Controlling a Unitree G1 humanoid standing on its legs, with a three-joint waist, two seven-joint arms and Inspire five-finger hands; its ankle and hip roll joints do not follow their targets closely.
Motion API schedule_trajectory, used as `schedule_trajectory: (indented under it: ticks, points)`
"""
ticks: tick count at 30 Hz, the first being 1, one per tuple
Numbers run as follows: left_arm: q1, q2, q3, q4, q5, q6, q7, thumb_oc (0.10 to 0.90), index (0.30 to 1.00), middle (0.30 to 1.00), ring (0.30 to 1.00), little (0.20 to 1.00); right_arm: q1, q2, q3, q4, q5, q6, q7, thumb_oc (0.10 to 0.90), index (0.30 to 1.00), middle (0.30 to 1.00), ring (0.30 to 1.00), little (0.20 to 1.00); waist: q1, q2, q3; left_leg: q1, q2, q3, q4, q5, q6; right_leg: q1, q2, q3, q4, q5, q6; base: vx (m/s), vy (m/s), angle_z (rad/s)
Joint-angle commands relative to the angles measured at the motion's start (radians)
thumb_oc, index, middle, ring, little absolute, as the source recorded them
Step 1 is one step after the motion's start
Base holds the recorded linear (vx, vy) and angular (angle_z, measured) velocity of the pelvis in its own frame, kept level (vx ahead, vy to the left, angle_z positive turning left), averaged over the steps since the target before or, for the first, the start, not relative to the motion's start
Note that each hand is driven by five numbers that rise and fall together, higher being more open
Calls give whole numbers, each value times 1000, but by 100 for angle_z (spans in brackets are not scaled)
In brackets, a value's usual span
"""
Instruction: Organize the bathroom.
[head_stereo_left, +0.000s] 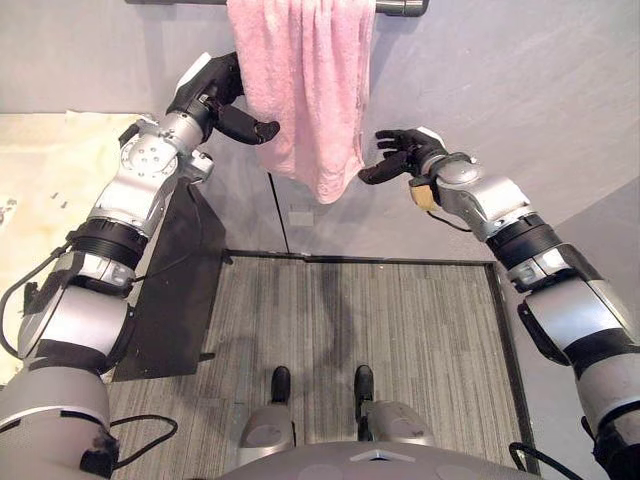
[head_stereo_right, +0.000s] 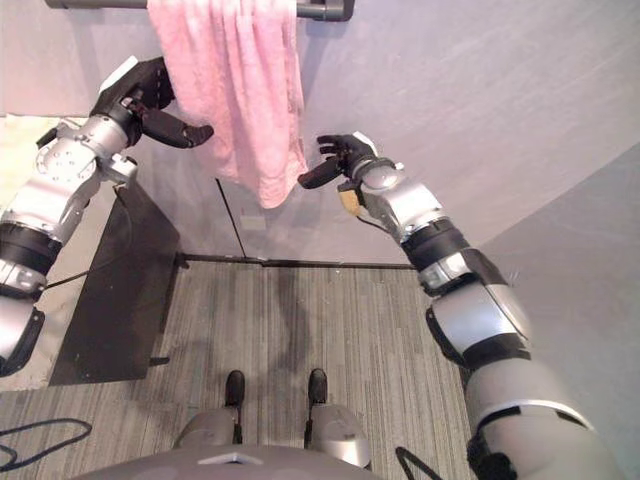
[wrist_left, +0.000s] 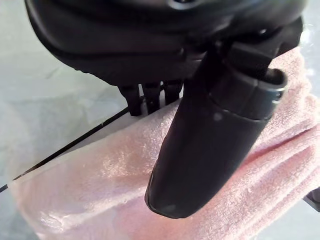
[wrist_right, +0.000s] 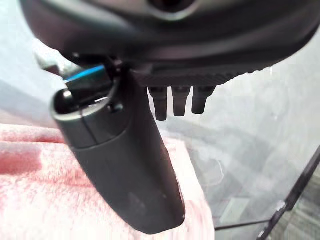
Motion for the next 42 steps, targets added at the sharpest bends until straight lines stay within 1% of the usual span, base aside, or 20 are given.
schedule_trajectory:
  ticks: [1,5,10,11,17,25,28,30,34,35,36,37,38,39,40,41,42]
  points:
    - [-131,-21,15,18,-14,-84,33,800,900,900,900,900,-178,8,2,20,12,-156,-79,800,900,900,900,900,33,-1,-113,-13,108,136,85,-22,-21,-42,-18,54,95,-128,14,18,-16,5]
    - [-118,-16,20,13,-9,-83,28,800,900,900,900,900,-189,14,-17,24,23,-201,-113,800,900,900,900,900,42,0,-114,-15,104,127,93,-26,-20,-41,-20,51,97,-128,15,6,-4,2]
    - [-83,-8,35,-7,2,-74,23,800,900,900,900,900,-196,6,-41,2,7,-234,-151,800,900,900,900,900,48,1,-114,-12,97,120,96,-31,-16,-35,-21,50,95,-127,15,16,13,2]
    - [-59,0,44,-17,5,-64,17,800,900,900,900,900,-194,-4,-53,-16,11,-256,-169,800,900,900,900,900,51,1,-116,-8,95,119,95,-33,-15,-31,-23,49,93,-126,16,32,29,2]
    - [31,7,90,-57,14,-47,6,800,900,900,900,900,-181,-22,-85,-91,29,-249,-169,800,900,900,900,900,54,-1,-121,-1,84,117,98,-43,-7,-29,-23,56,100,-130,17,8,11,0]
    - [96,3,122,-77,29,-34,1,800,900,900,900,900,-145,-19,-104,-124,57,-254,-174,800,900,900,900,900,56,-4,-128,11,82,119,91,-44,-2,-19,-22,56,96,-131,16,21,6,0]
    - [103,3,126,-78,34,-35,1,800,900,900,900,900,-142,-17,-106,-122,70,-254,-172,800,900,900,900,900,57,-4,-128,13,82,120,90,-44,-1,-18,-21,56,94,-131,15,0,0,0]
    - [111,4,126,-74,38,-38,5,800,900,900,900,900,-136,-13,-110,-114,105,-249,-164,800,900,900,900,900,57,-5,-127,13,83,122,92,-44,-1,-19,-19,57,98,-131,14,0,0,0]
    - [104,2,116,-60,37,-42,15,800,900,900,900,900,-137,-2,-106,-99,117,-265,-159,800,900,900,900,900,56,-8,-127,12,86,124,97,-44,-2,-19,-17,58,100,-132,13,0,0,0]
    - [104,1,115,-55,35,-47,14,800,900,900,900,900,-138,-2,-105,-96,121,-266,-154,739,808,808,808,808,56,-9,-127,13,86,124,96,-43,-3,-18,-16,58,99,-131,13,0,0,0]
    - [107,-1,115,-55,23,-48,14,800,900,900,900,900,-137,-2,-104,-92,131,-268,-147,599,599,599,599,599,56,-9,-128,14,88,124,96,-42,-3,-17,-16,58,99,-131,13,0,0,0]
    - [109,-3,117,-56,20,-46,16,800,900,900,900,900,-136,1,-104,-91,135,-266,-145,579,568,568,568,568,57,-9,-128,14,88,125,95,-42,-3,-18,-15,58,100,-132,12,0,0,0]
    - [109,-4,116,-54,19,-47,17,800,900,900,900,900,-136,2,-104,-91,136,-266,-144,544,516,516,516,516,57,-9,-128,14,89,125,95,-42,-3,-18,-15,58,100,-132,12,0,0,0]
    - [104,-10,113,-43,15,-55,9,800,900,900,900,900,-139,5,-101,-84,146,-265,-138,491,436,436,436,436,55,-8,-126,13,91,126,94,-40,-4,-21,-15,58,104,-134,12,0,0,0]
    - [103,-12,113,-45,18,-51,10,800,900,900,900,900,-139,5,-99,-83,150,-266,-136,400,300,300,300,300,55,-8,-125,11,92,126,94,-39,-4,-22,-14,59,105,-134,11,0,0,0]
    - [102,-13,112,-46,18,-46,9,800,900,900,900,900,-139,6,-98,-83,152,-266,-134,400,300,300,300,300,54,-7,-124,10,92,126,94,-38,-5,-23,-14,59,105,-134,11,0,0,0]
    - [85,-18,100,-39,-1,-40,14,400,300,300,300,300,-142,11,-91,-79,157,-265,-135,400,300,300,300,300,50,-7,-119,7,92,123,93,-35,-5,-27,-13,60,106,-134,10,-41,-10,0]
